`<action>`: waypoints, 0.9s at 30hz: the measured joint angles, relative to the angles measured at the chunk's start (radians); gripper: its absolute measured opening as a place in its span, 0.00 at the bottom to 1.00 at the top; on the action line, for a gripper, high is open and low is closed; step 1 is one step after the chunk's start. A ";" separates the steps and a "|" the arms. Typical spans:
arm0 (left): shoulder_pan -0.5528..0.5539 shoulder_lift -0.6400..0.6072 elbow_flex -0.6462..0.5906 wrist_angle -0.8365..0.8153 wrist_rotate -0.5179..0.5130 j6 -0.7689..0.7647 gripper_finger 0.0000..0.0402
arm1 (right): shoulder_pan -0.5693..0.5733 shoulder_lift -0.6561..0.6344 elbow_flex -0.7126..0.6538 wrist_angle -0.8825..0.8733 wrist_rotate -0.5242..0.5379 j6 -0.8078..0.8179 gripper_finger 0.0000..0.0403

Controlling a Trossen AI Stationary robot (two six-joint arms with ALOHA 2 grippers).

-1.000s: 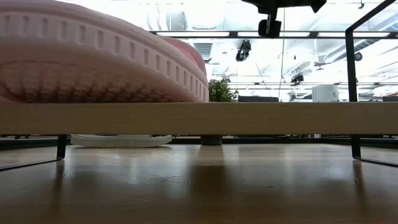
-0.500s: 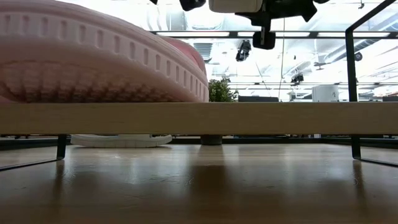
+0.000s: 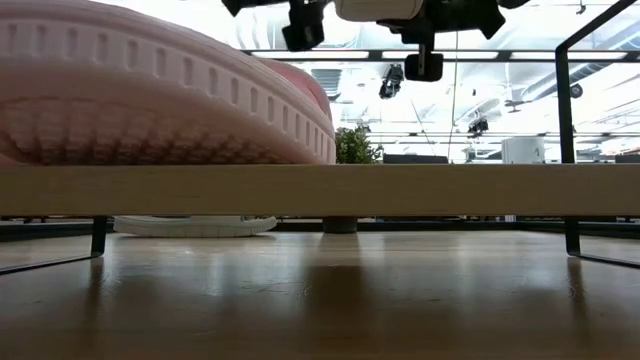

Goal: Pick and place slides into the shelf
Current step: Put the top gray slide on the shelf

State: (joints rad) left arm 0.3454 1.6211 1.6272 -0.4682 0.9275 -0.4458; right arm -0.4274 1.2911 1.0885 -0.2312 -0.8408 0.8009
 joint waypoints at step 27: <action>-0.020 0.000 -0.010 -0.083 -0.020 0.067 0.60 | 0.050 0.091 0.043 0.062 0.003 -0.001 0.08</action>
State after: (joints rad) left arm 0.3252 1.6211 1.6175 -0.5511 0.9073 -0.3786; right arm -0.3779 1.3820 1.1311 -0.1693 -0.8373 0.8000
